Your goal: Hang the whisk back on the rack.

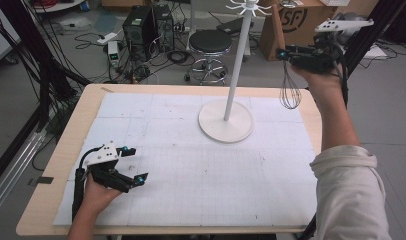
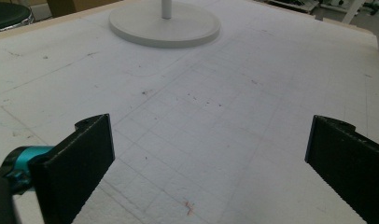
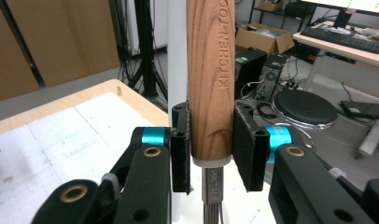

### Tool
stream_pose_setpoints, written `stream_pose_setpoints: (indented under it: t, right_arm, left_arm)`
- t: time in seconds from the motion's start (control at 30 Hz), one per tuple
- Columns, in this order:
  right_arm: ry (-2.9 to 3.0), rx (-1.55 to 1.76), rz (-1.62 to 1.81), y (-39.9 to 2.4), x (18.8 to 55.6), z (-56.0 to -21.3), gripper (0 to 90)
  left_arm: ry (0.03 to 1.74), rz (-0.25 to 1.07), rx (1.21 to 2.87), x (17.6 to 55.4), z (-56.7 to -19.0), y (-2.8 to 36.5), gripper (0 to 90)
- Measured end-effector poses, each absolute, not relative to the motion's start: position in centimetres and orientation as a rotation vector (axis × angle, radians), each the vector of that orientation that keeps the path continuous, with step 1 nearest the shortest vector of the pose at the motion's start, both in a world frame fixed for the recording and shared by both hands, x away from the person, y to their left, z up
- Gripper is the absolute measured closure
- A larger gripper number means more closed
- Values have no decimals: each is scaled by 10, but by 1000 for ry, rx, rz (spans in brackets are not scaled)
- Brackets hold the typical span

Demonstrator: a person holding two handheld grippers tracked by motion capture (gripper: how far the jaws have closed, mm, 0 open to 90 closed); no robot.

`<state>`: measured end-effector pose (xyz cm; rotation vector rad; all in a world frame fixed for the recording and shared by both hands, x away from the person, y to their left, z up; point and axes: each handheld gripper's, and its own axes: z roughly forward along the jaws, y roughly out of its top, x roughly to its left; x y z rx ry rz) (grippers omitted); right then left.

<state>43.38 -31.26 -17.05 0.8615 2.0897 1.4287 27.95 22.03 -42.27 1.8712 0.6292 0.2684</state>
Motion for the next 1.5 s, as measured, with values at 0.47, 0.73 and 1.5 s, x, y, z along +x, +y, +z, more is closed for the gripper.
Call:
stream_pose_setpoints:
  t: [0.47, 0.73, 1.5]
  right_arm:
    - [2052, 918, 1395, -317, 438, -170, 705]
    - [2071, 885, 1398, -307, 440, -172, 704]
    - [2066, 859, 1399, -301, 430, -173, 705]
  left_arm:
    - [633, 266, 1867, 279, -423, 222, 19]
    - [634, 269, 1866, 279, -423, 222, 19]
    - [630, 268, 1857, 278, -421, 222, 19]
